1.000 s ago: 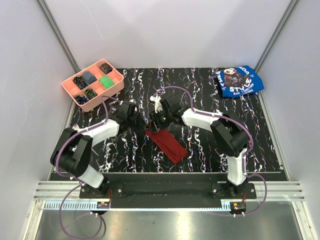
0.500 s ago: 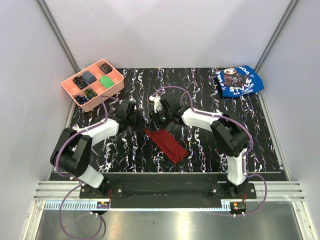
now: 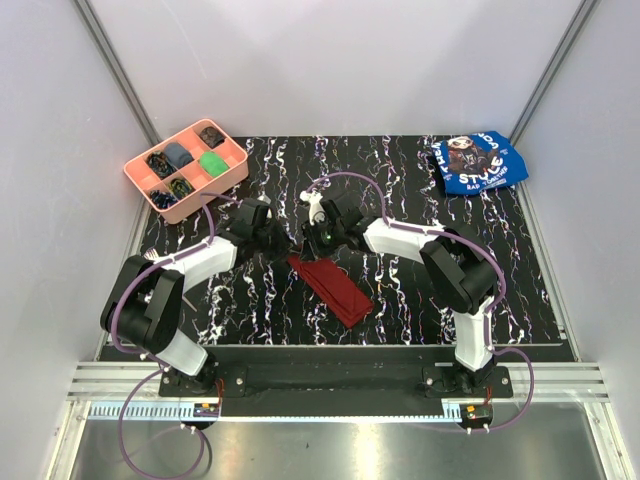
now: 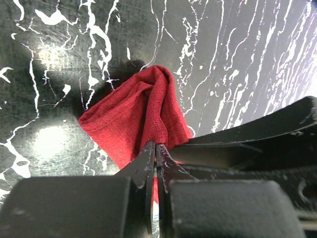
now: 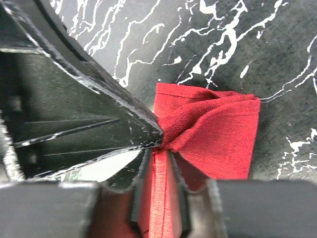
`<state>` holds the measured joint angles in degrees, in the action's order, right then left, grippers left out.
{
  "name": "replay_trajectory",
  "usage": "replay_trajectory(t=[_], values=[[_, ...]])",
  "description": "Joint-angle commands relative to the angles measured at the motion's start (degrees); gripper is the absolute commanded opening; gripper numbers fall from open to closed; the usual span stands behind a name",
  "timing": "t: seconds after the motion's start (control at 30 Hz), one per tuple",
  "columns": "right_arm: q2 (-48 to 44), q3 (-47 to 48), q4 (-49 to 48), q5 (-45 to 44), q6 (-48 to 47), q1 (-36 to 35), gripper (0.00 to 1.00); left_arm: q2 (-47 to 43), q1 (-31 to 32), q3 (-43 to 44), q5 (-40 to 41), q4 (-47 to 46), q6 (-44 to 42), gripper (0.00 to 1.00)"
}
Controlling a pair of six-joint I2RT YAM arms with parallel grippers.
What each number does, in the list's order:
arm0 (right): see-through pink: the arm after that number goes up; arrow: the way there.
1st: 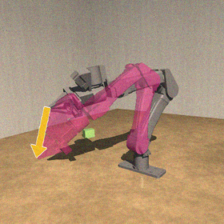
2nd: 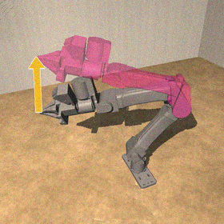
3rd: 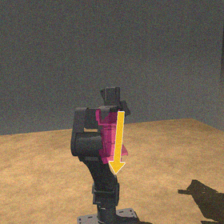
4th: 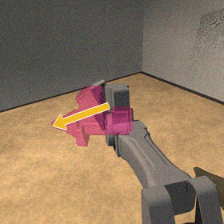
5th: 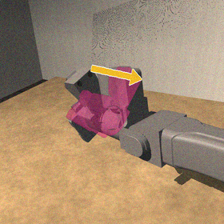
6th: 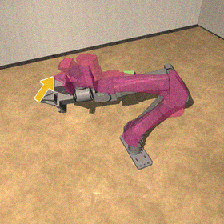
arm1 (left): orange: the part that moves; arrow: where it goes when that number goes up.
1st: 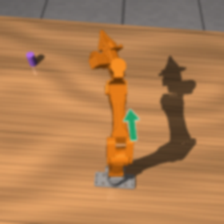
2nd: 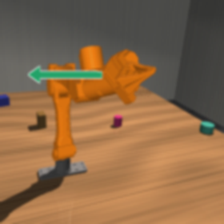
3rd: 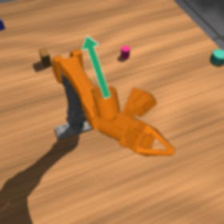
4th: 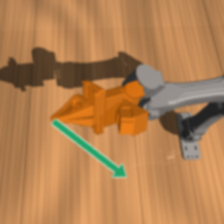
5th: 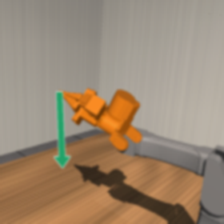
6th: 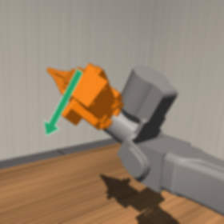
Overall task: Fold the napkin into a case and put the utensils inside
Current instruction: Stuff the top corner of the smaller-rectangle-folded napkin into the folded napkin.
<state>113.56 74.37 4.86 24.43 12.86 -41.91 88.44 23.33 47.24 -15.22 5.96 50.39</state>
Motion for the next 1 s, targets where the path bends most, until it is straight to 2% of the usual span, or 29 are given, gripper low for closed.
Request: replay_trajectory(t=[0.0,0.03,0.1,0.13,0.17,0.2,0.27,0.33,0.4,0.47,0.5,0.57,0.7,0.9,0.97], values=[[-0.35,-0.63,-4.16,-2.10,0.94,-0.45,0.15,-1.61,-0.13,0.39,-2.97,-4.11,1.46,0.01],[-0.53,-0.80,-4.16,-2.01,1.11,-0.45,0.07,-1.61,-0.13,0.39,-2.97,-4.11,1.46,0.01],[-1.58,-1.42,-3.90,-2.27,0.85,-0.54,0.03,-1.61,-0.22,0.48,-2.62,-3.76,1.12,0.04],[-2.02,-1.59,-2.59,-2.62,0.59,-0.54,0.00,-2.04,-0.13,0.48,-2.10,-3.50,0.24,0.10],[-2.72,-1.42,-1.53,-3.41,0.24,-0.54,0.00,-2.31,-0.22,0.48,-0.52,-3.06,-0.38,0.23],[-3.08,-1.25,-0.48,-3.59,-0.20,-0.45,0.00,-3.27,-0.22,0.31,0.53,-1.92,-1.60,0.31],[-4.04,-0.72,2.33,-4.03,-1.26,-0.54,0.00,-4.50,-0.22,-0.04,3.43,-0.86,-2.92,0.41],[-4.66,-0.02,4.61,-4.04,-1.70,-0.37,0.00,-6.00,-0.13,-1.01,4.93,0.02,-4.42,0.41],[-4.84,0.42,5.59,-3.42,-1.53,-0.28,0.00,-6.35,0.13,-1.54,6.34,0.63,-5.47,0.36],[-4.84,0.51,5.95,-2.63,-0.04,0.25,0.00,-5.39,0.84,-1.37,6.78,0.99,-5.92,0.29],[-4.75,0.51,5.86,-2.28,0.40,0.34,0.00,-4.17,1.19,-0.67,6.96,1.60,-6.27,0.20],[-4.75,0.43,5.69,-1.75,1.81,0.51,0.00,-2.93,2.06,0.39,8.53,2.83,-6.88,0.17],[-5.54,-0.28,4.01,-2.63,3.83,0.69,0.00,-2.05,4.17,1.18,11.52,3.80,-8.20,0.16],[-7.65,-0.37,5.07,-1.75,6.21,2.45,0.00,0.67,9.26,6.89,21.98,10.39,-11.45,0.29],[-7.56,-0.36,5.33,-0.87,6.47,2.62,0.00,2.16,9.97,8.56,23.92,11.53,-11.98,0.30]])
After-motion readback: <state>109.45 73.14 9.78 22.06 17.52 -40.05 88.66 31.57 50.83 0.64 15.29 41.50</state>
